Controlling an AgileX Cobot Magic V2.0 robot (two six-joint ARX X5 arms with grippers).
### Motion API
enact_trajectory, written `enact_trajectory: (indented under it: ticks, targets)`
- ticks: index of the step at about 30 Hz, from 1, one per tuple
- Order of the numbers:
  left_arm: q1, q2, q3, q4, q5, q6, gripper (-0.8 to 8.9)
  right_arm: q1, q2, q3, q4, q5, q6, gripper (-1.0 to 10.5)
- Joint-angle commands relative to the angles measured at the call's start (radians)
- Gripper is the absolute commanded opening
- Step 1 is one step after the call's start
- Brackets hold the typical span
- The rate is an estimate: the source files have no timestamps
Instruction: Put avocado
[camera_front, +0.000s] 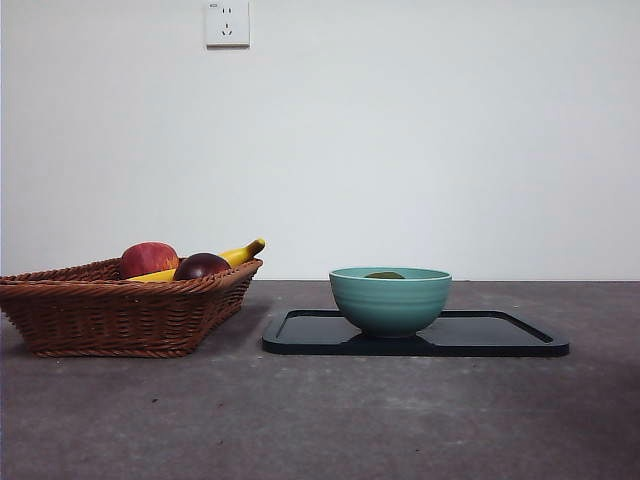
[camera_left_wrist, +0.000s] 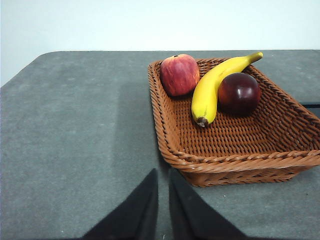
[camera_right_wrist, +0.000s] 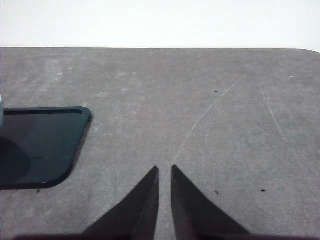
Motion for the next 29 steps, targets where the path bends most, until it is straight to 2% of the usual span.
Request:
enact_trajectory:
  ticks: [1, 29]
  targets:
    - [-0.001, -0.002, -0.02, -0.009, 0.001, 0.005, 0.32, -0.003, -0.002, -0.006, -0.008, -0.003, -0.016, 0.3]
    - [-0.001, -0.002, -0.02, -0.009, 0.001, 0.005, 0.32, -0.003, -0.002, -0.006, 0.016, -0.002, -0.016, 0.3]
